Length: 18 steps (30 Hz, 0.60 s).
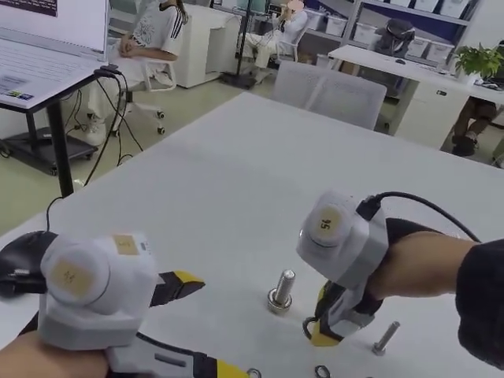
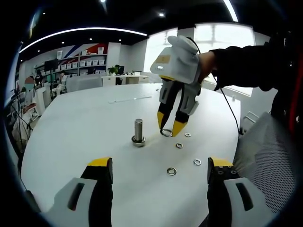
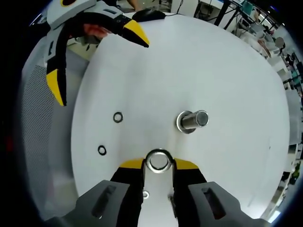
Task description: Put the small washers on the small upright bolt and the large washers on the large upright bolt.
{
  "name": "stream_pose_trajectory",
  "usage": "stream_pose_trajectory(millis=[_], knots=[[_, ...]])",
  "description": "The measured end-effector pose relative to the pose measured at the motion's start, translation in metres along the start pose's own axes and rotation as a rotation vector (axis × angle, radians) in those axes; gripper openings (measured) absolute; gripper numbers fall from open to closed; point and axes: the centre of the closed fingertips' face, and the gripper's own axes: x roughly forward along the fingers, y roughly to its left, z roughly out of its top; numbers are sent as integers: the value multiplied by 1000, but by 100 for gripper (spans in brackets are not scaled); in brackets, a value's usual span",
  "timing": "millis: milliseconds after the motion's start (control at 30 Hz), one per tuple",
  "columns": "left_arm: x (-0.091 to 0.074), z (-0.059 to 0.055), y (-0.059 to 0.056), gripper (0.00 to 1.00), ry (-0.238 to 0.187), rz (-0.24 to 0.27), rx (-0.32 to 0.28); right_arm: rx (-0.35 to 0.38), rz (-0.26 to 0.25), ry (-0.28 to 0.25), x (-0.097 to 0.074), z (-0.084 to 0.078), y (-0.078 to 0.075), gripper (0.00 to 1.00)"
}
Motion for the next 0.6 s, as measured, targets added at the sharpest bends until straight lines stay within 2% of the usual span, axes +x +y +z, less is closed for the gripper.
stream_pose_trajectory(millis=[200, 467, 600], knots=[[0, 0, 1, 82, 0, 1, -1, -13, -15, 5, -18, -2, -5, 23], [2, 0, 1, 82, -1, 0, -3, -43, -58, -9, -42, 5, -13, 23], [2, 0, 1, 82, -1, 0, -3, -53, -68, -19, -49, 10, -16, 23]])
